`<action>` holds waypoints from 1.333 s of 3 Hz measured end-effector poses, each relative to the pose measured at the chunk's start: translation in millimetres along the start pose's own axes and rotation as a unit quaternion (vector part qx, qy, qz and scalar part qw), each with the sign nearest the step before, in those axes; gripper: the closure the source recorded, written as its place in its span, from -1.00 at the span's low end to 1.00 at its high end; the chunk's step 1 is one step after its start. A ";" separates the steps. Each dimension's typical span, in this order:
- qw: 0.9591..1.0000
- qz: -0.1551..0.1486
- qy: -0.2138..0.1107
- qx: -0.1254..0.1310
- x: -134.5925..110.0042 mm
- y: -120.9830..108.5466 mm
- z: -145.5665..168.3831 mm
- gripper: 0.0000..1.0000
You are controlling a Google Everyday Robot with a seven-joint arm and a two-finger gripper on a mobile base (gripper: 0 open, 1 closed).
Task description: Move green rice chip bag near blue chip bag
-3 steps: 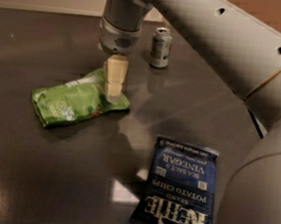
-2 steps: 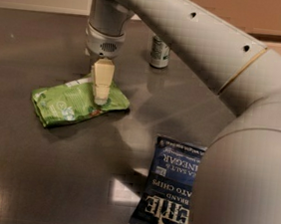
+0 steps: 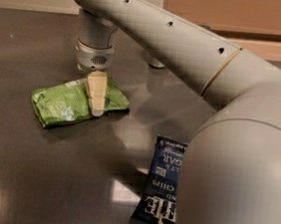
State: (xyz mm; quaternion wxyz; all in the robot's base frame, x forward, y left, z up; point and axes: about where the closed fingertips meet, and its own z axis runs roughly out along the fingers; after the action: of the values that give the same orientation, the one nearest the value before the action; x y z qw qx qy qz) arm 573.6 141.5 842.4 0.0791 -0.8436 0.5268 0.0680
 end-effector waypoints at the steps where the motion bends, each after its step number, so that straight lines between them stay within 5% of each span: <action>1: 0.999 -0.019 0.014 -0.022 -0.6 12.9 11.2 -0.66; 2: 0.999 -0.035 0.025 -0.024 -1.6 21.8 8.0 -0.17; 4: 0.998 -0.049 0.035 0.010 22.0 34.9 -50.4 0.74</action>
Offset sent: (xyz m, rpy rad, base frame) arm -0.0346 -0.0174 -0.0013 -0.1056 0.0032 0.1138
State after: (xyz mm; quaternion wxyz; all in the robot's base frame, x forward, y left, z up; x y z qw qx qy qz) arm 553.4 96.8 885.3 0.0719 -0.8696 0.4876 0.0292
